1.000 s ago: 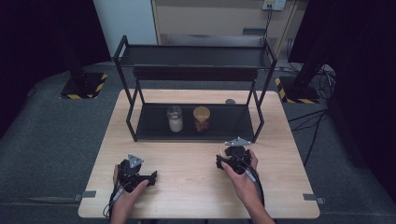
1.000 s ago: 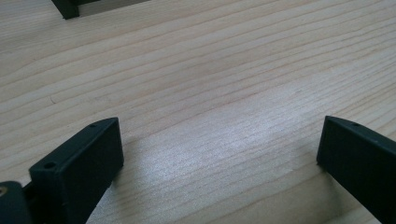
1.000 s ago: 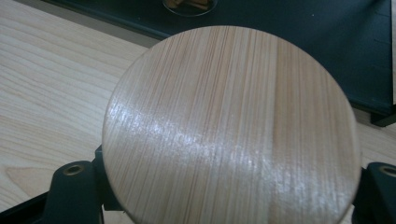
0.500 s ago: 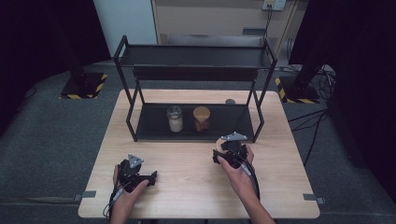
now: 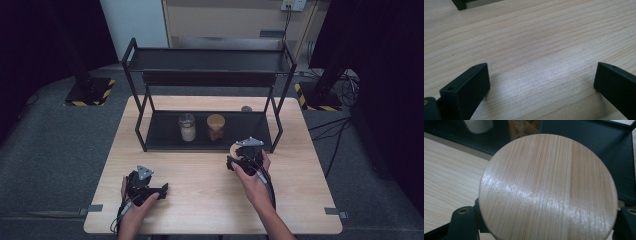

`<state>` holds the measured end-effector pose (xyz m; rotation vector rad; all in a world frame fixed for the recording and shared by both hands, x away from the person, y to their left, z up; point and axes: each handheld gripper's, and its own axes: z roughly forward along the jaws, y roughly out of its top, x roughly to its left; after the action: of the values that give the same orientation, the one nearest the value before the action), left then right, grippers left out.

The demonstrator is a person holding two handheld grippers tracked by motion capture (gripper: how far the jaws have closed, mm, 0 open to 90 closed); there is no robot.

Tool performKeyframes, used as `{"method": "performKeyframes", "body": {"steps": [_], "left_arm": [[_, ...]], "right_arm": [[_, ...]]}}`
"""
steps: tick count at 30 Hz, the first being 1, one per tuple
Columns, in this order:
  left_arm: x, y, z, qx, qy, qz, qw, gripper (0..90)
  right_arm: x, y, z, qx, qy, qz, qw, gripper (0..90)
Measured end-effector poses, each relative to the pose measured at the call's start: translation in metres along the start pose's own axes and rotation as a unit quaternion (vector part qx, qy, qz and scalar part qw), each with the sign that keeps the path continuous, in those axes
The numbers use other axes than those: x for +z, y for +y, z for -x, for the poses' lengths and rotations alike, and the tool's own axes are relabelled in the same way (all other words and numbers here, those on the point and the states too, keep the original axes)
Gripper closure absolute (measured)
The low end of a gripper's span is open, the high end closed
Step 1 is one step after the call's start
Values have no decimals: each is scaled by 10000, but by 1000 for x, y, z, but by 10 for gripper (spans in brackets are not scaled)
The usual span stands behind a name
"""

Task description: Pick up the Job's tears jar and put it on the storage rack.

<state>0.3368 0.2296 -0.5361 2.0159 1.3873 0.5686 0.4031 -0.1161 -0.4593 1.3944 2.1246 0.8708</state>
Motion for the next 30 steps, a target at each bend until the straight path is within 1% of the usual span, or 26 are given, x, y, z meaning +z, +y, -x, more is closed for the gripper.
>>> {"method": "performKeyframes", "body": {"steps": [12, 17, 21, 22, 25, 30], "left_arm": [[0, 0, 0, -1, -1, 1, 10000, 0], [0, 0, 0, 4, -6, 2, 10000, 0], [0, 0, 0, 5, -7, 1, 10000, 0], [0, 0, 0, 5, -6, 1, 10000, 0], [0, 0, 0, 3, -7, 3, 10000, 0], [0, 0, 0, 3, -8, 3, 10000, 0]], "right_arm": [[3, 11, 5, 30, -79, 53, 10000, 256], [5, 17, 8, 105, -121, 68, 9998, 256], [7, 23, 11, 97, -177, 75, 9998, 256], [7, 25, 13, 57, -198, 75, 9998, 256], [9, 30, 15, 96, -216, 68, 9997, 256], [13, 40, 19, 86, -275, 88, 9995, 256]]}}
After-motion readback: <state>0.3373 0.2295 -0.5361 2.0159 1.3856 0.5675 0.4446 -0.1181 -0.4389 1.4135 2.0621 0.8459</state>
